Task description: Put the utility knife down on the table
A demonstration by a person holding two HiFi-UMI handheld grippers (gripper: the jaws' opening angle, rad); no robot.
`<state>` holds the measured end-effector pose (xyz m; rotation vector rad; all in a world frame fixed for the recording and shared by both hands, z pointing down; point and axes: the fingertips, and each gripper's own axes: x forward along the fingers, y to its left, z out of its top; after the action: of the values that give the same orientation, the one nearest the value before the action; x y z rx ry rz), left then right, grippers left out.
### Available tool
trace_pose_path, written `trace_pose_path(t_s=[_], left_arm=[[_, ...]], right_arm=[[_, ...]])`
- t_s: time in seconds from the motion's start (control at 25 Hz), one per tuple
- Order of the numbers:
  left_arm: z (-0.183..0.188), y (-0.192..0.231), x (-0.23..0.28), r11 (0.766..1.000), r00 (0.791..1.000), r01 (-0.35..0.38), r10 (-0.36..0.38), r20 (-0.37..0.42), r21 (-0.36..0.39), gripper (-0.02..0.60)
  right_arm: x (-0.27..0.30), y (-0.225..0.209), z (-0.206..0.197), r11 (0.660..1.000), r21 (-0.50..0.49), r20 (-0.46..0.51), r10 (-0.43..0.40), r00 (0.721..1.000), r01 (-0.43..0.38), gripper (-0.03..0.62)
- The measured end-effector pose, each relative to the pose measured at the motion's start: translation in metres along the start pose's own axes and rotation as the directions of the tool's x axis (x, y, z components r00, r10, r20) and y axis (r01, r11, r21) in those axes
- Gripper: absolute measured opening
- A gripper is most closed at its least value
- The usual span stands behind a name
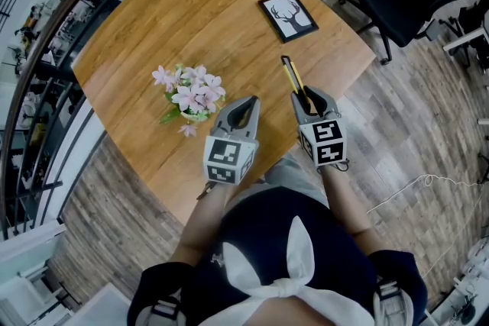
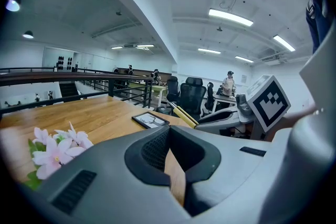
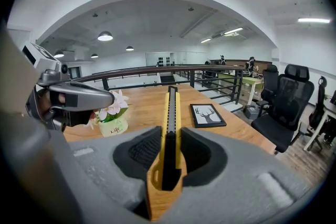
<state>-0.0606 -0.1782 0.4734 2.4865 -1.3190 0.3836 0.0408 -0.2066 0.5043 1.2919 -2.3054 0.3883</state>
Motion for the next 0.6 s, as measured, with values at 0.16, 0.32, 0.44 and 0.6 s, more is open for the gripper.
trace_pose_path(t_s=[0.16, 0.32, 0.44, 0.6], left_arm=[[-0.002, 0.001, 0.001, 1.000, 1.000, -0.001, 0.001, -0.006, -0.001, 0.015], [-0.005, 0.000, 0.002, 1.000, 1.000, -0.002, 0.002, -0.013, -0.002, 0.015], [-0.005, -0.001, 0.003, 1.000, 1.000, -0.001, 0.001, -0.017, -0.003, 0.015], [-0.006, -0.001, 0.005, 1.000, 1.000, -0.002, 0.002, -0.019, -0.002, 0.015]], right_arm=[[0.004, 0.000, -0.008, 1.000, 0.008, -0.022, 0.005, 1.000, -0.005, 0.112], [0.006, -0.002, -0.019, 1.000, 0.005, -0.047, 0.004, 0.999, -0.004, 0.112], [0.007, -0.002, -0.022, 1.000, 0.006, -0.058, 0.007, 0.998, -0.007, 0.112], [0.010, -0.005, -0.029, 1.000, 0.002, -0.074, 0.011, 0.997, -0.011, 0.112]])
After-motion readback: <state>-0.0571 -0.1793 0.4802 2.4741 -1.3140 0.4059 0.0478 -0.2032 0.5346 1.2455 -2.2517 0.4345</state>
